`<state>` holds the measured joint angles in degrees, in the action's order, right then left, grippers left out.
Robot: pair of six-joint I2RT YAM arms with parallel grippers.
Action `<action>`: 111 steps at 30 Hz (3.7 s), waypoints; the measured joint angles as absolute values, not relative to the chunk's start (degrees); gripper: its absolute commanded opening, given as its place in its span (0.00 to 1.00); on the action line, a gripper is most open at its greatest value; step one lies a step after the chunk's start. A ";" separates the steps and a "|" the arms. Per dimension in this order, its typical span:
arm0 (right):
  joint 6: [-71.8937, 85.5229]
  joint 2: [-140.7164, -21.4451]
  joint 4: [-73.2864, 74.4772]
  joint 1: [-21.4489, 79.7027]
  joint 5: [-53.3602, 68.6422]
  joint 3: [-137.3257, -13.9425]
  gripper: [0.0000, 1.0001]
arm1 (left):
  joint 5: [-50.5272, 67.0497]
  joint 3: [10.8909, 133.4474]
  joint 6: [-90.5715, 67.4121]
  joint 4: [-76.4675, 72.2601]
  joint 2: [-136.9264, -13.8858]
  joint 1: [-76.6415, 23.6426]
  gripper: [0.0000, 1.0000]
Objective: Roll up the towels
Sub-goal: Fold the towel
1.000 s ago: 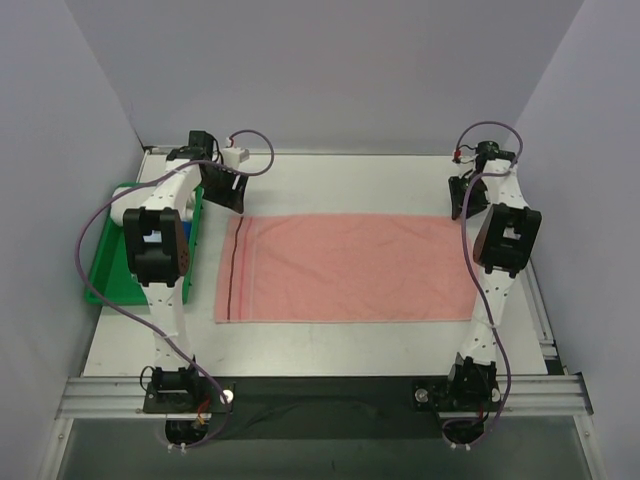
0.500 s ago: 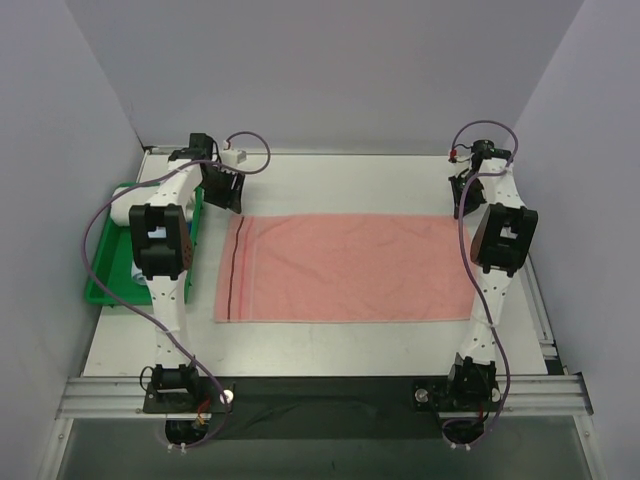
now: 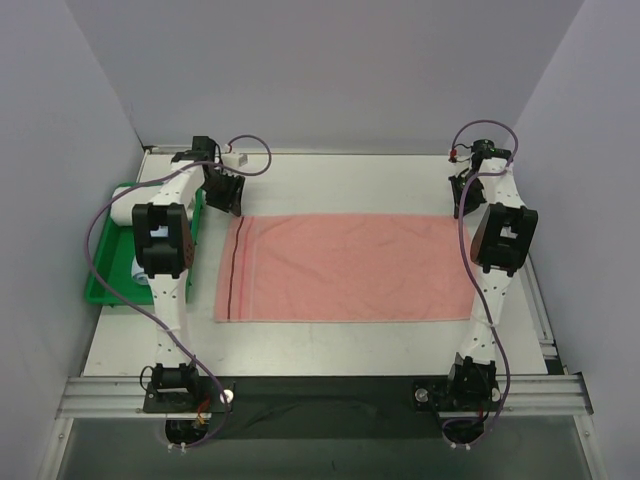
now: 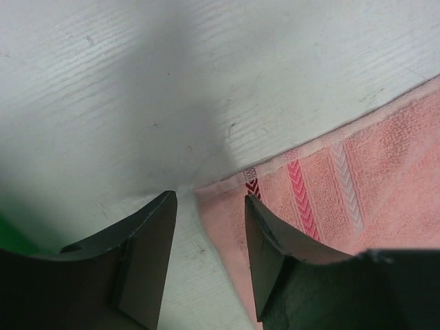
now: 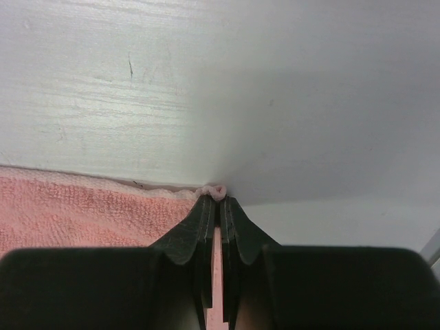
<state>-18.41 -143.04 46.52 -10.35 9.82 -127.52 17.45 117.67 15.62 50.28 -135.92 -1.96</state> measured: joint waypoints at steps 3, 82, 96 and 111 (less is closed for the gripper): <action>-18.41 -143.04 46.52 -10.35 9.82 -127.55 0.00 | 16.84 116.66 15.62 50.33 -135.96 -2.46 0.50; -28.82 -122.34 48.66 -16.69 19.46 -95.79 0.00 | 29.95 83.50 31.51 53.08 -114.24 7.64 0.00; -31.90 -116.14 52.69 -16.95 19.49 -97.12 0.00 | 30.22 77.78 39.27 62.17 -98.76 7.51 0.00; -33.36 -122.56 51.20 -17.54 17.37 -90.48 0.00 | 28.47 68.03 38.15 58.87 -108.77 6.85 0.00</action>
